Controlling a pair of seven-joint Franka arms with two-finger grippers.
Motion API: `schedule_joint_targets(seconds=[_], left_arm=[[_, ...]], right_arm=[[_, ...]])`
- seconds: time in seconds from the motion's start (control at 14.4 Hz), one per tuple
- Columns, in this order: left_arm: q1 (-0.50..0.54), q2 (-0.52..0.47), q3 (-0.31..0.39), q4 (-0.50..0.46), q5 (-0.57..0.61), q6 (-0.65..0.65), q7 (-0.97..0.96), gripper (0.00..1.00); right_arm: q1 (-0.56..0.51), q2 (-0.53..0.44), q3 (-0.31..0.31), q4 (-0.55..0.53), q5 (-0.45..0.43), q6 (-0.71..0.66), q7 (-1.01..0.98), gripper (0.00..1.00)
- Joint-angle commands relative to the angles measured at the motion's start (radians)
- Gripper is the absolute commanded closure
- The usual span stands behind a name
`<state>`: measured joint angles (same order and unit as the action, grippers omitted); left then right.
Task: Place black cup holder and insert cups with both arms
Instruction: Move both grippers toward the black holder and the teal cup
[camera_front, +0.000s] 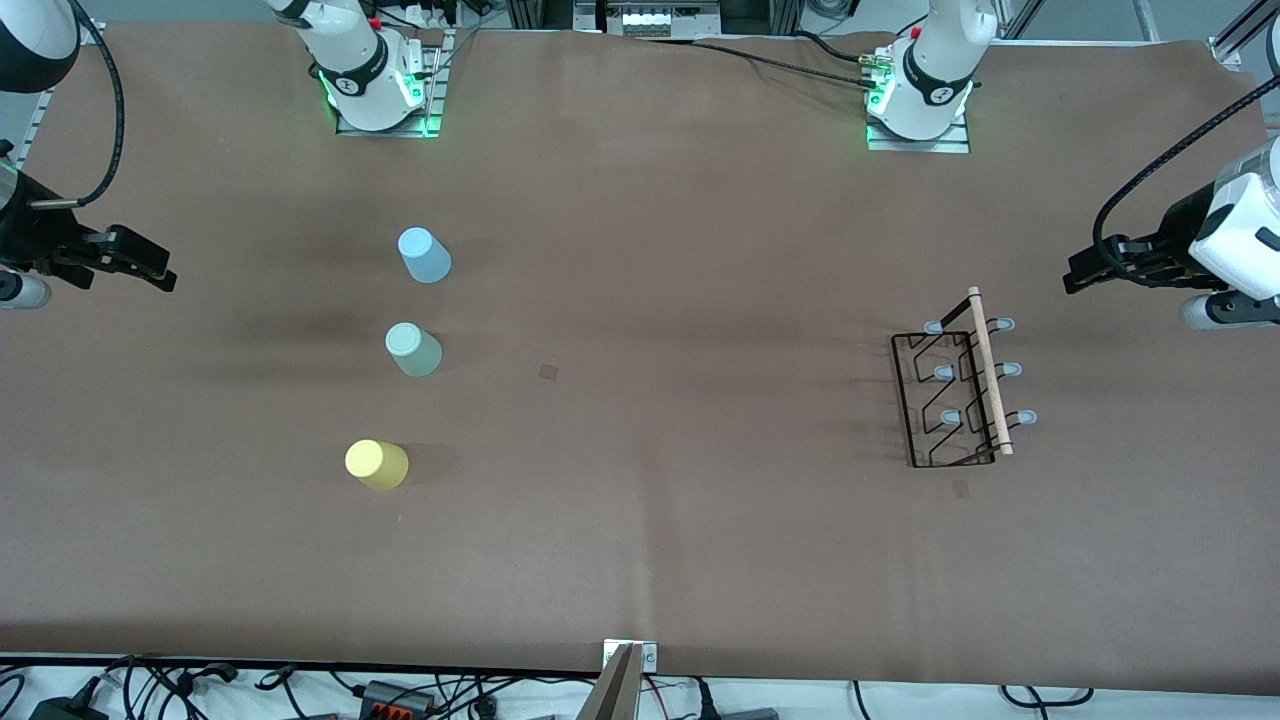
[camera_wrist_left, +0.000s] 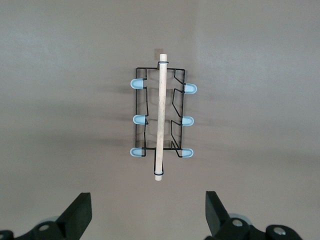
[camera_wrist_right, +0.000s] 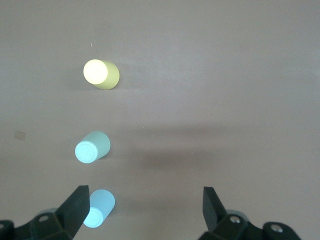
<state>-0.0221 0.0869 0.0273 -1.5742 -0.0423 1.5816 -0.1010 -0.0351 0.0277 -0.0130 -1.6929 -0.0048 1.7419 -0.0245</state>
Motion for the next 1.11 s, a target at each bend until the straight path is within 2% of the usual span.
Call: schedule_joint_targets(seconds=[0.0,0.28,0.56,0.84,1.05], left_arm=[[0.016,-0.024,-0.017,-0.023,0.004,0.014,-0.005,0.0],[0.013,-0.022,-0.017,-0.026,0.004,0.018,-0.006,0.0],[0.004,0.011,-0.018,-0.072,0.004,0.108,-0.02,0.0],[-0.002,0.043,-0.052,-0.292,0.002,0.392,-0.022,0.0],[-0.001,0.045,-0.053,-0.407,0.002,0.521,-0.02,0.0]], right_arm=[[-0.008,-0.023,0.005,-0.011,0.005,-0.008,-0.009,0.0],[-0.008,-0.018,0.005,-0.005,0.005,-0.004,-0.008,0.0],[-0.006,-0.017,0.007,-0.005,0.005,-0.008,-0.009,0.0],[0.01,0.059,0.016,-0.004,0.0,0.004,-0.008,0.0],[0.061,0.138,0.016,-0.002,0.003,0.025,-0.006,0.0]])
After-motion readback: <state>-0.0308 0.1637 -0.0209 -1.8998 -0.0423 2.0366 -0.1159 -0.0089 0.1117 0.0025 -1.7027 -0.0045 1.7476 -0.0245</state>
